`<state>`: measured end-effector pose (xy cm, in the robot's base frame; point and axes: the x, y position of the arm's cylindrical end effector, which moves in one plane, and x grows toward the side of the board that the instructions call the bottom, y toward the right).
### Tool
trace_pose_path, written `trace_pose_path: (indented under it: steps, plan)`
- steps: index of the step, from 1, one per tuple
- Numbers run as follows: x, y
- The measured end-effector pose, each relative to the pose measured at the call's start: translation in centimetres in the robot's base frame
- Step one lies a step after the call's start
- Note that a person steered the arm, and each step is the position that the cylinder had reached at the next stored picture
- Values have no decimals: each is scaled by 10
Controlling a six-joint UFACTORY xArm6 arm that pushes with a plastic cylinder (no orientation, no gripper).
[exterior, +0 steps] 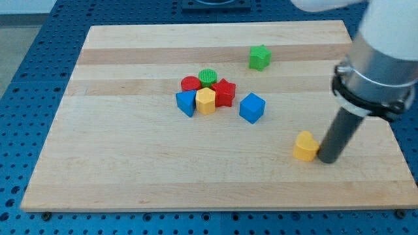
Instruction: Slide the yellow heart to the bottom of the yellow hexagon
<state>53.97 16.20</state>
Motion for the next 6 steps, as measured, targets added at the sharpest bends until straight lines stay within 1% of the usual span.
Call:
trace_pose_path:
  steps: [1,2,3,4,5,6]
  plan:
    - [-7,-50]
    - [6,-81]
    - [39,-63]
    - [20,-65]
    - [-19,-108]
    - [-23,-139]
